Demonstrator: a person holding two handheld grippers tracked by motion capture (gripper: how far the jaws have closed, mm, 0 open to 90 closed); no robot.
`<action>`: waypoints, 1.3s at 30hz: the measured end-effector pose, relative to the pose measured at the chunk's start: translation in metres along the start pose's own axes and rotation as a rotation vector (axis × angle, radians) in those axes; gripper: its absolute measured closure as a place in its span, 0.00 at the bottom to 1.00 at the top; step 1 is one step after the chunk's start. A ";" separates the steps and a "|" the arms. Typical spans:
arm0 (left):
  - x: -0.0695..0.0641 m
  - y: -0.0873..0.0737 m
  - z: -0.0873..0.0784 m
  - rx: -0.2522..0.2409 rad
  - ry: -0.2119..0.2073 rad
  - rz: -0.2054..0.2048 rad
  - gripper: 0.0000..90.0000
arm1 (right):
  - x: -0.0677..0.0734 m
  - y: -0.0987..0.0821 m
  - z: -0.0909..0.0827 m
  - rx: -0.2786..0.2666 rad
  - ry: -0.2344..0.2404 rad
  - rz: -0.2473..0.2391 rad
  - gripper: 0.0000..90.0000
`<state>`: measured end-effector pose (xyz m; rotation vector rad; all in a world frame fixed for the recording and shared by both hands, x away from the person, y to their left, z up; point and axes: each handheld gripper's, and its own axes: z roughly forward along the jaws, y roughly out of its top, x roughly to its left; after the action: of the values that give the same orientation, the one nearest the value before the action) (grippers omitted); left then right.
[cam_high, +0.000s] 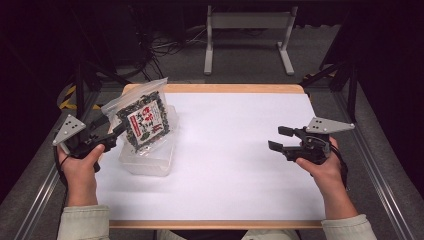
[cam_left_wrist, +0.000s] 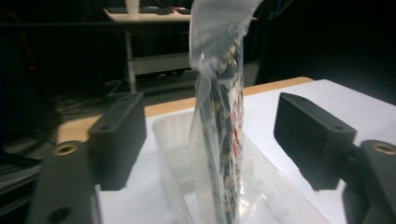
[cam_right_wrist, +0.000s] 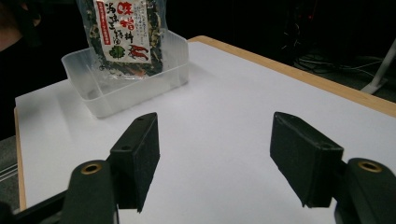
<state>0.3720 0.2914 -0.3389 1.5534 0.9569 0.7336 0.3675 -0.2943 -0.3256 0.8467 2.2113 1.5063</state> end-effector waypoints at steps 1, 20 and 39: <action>-0.002 0.003 -0.003 -0.008 0.009 0.006 0.27 | 0.000 0.000 0.000 0.000 0.000 0.001 0.38; -0.079 0.056 -0.029 -0.166 -0.091 0.156 0.20 | -0.002 -0.007 -0.004 0.014 -0.020 0.010 0.36; -0.186 -0.009 0.075 0.066 -0.488 0.126 0.14 | -0.005 -0.027 -0.011 -0.013 -0.073 0.001 0.35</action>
<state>0.3456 0.0925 -0.3551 1.7542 0.5287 0.3793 0.3576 -0.3129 -0.3460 0.8850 2.1467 1.4652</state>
